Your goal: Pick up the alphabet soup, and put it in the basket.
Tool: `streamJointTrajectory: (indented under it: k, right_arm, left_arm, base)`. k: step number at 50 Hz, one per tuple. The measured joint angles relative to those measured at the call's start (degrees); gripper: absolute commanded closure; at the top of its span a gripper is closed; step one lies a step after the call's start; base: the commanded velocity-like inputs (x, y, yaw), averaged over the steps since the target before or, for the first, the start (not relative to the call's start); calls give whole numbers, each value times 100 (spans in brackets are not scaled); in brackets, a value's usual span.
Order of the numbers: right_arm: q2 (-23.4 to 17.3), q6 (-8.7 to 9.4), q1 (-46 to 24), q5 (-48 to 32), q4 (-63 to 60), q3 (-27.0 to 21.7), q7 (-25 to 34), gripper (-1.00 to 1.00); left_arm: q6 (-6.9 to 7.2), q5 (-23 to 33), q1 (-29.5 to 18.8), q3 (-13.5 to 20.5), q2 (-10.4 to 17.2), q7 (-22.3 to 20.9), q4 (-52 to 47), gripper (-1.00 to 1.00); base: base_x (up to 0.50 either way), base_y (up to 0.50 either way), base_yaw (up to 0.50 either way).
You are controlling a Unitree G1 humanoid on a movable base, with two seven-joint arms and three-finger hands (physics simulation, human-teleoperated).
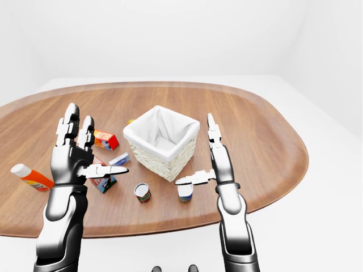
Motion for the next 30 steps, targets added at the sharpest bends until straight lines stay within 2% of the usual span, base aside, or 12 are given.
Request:
streamJointTrajectory:
  k: [30]
  right_arm:
    - [6, 0, 18, 8, -30, 16, 8, -100]
  left_arm:
    - [0, -7, 17, -4, -3, -3, -18, -100]
  base:
    - [6, 0, 0]
